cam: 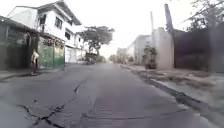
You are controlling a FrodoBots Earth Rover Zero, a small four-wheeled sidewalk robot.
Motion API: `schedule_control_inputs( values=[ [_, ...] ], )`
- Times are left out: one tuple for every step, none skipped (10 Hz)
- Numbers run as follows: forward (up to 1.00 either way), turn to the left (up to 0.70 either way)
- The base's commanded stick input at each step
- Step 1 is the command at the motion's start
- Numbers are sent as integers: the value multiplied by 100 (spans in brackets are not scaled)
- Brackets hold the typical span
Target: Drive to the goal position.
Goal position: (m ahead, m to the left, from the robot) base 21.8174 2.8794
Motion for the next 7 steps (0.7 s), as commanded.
schedule_control_inputs(
  values=[
    [100, 0],
    [100, 0],
    [100, 0],
    [100, 0],
    [100, 0],
    [100, 0],
    [100, 0]
  ],
)
